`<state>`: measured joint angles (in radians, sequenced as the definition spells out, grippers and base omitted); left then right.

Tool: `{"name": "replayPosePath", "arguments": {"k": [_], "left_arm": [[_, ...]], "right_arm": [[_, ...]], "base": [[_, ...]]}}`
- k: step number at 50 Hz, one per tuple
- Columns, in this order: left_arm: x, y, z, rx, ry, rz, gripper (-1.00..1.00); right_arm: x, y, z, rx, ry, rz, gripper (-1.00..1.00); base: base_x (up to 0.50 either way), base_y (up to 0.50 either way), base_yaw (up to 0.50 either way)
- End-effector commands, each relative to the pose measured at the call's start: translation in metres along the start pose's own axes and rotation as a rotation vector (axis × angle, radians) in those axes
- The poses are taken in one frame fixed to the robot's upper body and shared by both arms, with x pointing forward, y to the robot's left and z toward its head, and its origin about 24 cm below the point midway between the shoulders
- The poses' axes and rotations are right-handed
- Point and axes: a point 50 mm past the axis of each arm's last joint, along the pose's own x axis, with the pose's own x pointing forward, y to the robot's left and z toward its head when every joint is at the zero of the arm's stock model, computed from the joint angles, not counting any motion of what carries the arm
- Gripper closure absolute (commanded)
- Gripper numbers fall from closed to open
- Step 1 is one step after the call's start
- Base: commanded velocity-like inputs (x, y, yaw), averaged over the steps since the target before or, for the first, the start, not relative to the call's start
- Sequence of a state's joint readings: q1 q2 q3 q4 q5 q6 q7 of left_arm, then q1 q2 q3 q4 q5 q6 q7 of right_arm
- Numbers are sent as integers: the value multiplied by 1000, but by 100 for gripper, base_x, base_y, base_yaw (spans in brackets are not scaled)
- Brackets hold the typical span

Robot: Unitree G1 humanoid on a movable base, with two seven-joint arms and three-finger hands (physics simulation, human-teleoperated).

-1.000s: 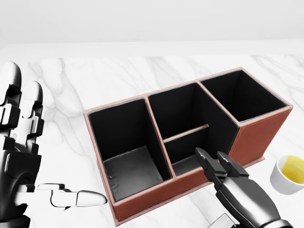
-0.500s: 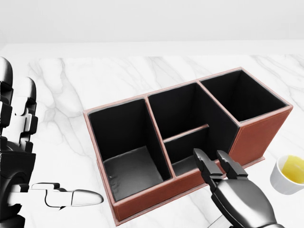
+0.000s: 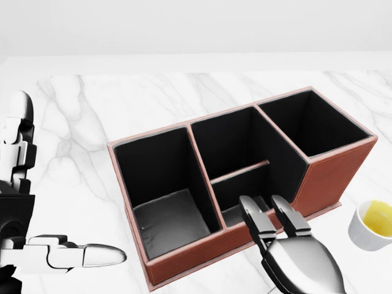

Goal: Pick up the book and place it in the front compartment of the caddy.

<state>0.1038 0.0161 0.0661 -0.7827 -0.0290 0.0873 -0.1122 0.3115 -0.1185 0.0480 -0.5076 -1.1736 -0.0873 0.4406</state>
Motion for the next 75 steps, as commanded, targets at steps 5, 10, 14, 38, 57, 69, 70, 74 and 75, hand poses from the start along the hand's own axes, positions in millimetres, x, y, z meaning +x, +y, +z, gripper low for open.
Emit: {"name": "replayPosePath", "arguments": {"k": [5, 10, 14, 38, 57, 69, 70, 74, 75], "left_arm": [[0, 2, 2, 4, -9, 5, -100], [0, 2, 4, 6, -16, 6, -100], [0, 3, 5, 9, -22, 8, -100], [0, 19, 16, 59, -71, 39, -100], [1, 19, 17, 59, -78, 43, -100], [1, 19, 19, 57, -89, 42, -100], [1, 19, 19, 57, -89, 42, -100], [2, 19, 20, 55, -92, 42, -100], [2, 19, 20, 56, -93, 42, -100]], "right_arm": [[-2, 3, 12, -37, -44, -18, -100], [-3, 4, 14, -44, -51, -25, -100], [-4, 5, 17, -42, -63, -25, -100], [-18, 17, 38, -111, -145, -32, -100], [-21, 32, 43, -206, -184, -45, -100], [-18, 43, 42, -243, -201, -45, -100], [-18, 43, 42, -248, -201, -48, -100], [-17, 47, 41, -267, -203, -50, -100], [-17, 48, 41, -271, -204, -50, -100]], "base": [[0, 0, 0], [0, 0, 0], [0, 0, 0], [0, 0, 0], [0, 0, 0], [0, 0, 0], [0, 0, 0], [0, 0, 0], [0, 0, 0]]}}
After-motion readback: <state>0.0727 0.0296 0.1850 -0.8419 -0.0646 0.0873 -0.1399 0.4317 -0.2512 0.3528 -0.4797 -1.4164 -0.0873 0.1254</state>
